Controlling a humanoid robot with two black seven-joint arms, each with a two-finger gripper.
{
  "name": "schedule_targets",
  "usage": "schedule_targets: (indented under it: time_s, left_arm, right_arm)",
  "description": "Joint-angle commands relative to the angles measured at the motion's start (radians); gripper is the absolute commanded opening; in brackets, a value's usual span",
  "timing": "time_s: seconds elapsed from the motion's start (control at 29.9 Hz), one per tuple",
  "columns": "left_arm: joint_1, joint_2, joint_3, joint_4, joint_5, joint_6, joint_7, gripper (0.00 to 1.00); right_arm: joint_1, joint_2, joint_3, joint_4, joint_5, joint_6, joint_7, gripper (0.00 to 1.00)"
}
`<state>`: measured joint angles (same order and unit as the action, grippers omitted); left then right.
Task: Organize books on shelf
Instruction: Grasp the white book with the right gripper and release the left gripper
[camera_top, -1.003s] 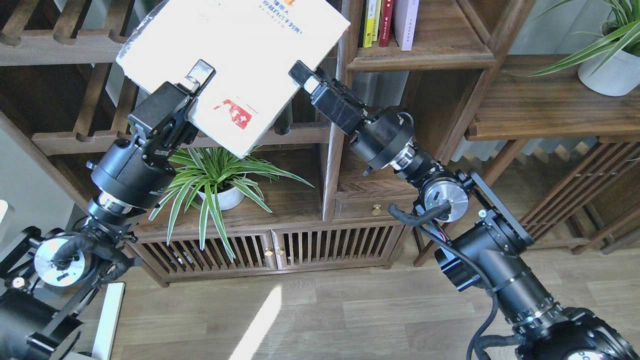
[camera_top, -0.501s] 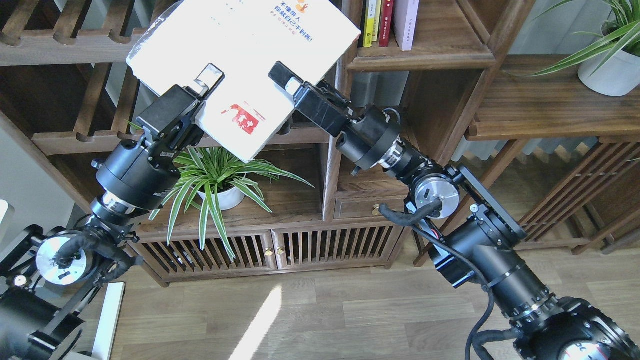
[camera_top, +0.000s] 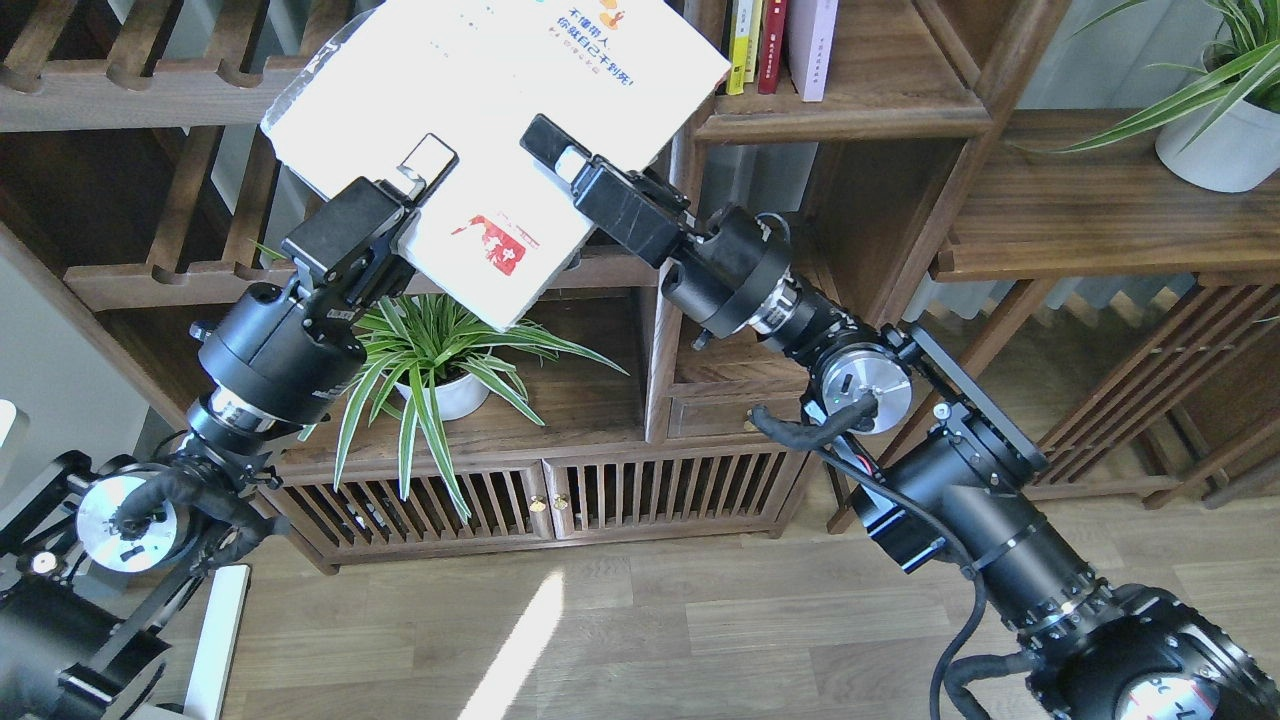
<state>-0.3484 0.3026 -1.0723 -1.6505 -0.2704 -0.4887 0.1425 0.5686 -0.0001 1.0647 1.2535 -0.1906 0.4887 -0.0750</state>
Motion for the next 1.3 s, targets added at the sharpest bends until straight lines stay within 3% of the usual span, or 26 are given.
schedule_targets:
  time_s: [0.0, 0.5, 0.77, 0.87, 1.1, 1.27]
  left_arm:
    - [0.002, 0.003, 0.002, 0.0, 0.0, 0.0, 0.0, 0.04]
    - [0.017, 0.009, 0.012, 0.009, 0.0, 0.0, 0.0, 0.05]
    - [0.019, 0.007, 0.008, 0.023, 0.0, 0.0, -0.003, 0.1]
    - [0.019, 0.001, 0.003, 0.026, -0.001, 0.0, -0.012, 0.17]
    - [0.017, 0.001, -0.009, 0.028, 0.0, 0.0, -0.015, 0.25]
    - [0.017, 0.0, -0.009, 0.035, 0.0, 0.0, -0.014, 0.37]
  right_arm:
    - [0.004, 0.0, -0.011, 0.0, 0.003, 0.0, 0.0, 0.74]
    - [0.011, 0.0, -0.012, 0.0, 0.005, 0.0, -0.002, 0.69]
    - [0.011, 0.0, -0.038, 0.0, 0.052, 0.0, -0.003, 0.42]
    - [0.002, 0.0, -0.04, -0.002, 0.057, 0.0, -0.005, 0.27]
    - [-0.003, 0.0, -0.054, -0.003, 0.083, 0.0, -0.006, 0.13]
    - [-0.001, 0.0, -0.054, -0.003, 0.098, 0.0, -0.006, 0.05]
